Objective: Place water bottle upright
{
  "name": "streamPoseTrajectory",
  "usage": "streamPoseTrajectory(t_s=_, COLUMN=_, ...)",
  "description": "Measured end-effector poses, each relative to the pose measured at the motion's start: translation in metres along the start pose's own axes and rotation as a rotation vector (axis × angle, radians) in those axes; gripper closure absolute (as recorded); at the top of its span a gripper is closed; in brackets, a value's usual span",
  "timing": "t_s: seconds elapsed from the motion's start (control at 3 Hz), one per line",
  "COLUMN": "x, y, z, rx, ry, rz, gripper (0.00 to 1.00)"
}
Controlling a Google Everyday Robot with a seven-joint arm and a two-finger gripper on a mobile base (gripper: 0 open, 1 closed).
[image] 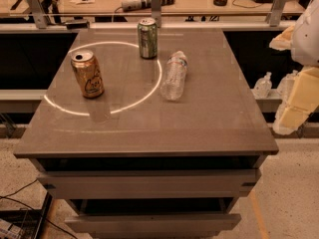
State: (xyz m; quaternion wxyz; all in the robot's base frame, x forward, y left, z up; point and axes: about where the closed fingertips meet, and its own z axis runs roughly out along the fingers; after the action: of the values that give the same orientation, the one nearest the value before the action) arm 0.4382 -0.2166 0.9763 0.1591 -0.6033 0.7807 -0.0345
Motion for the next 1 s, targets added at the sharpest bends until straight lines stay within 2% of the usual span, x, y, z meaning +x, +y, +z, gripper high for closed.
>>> streamPoseTrajectory(t_s=0.33, x=0.000, y=0.000, z=0.000, rx=0.000, ry=0.000, rz=0.000, gripper=0.00)
streamPoseTrajectory(t_s=0.67, x=-0.007, y=-0.008, z=0.008, rx=-0.015, ry=-0.027, rz=0.008, gripper=0.00)
streamPoseTrajectory(t_s=1.0, x=-0.015, y=-0.037, z=0.029, rx=-0.038, ry=-0.033, rz=0.076, gripper=0.00)
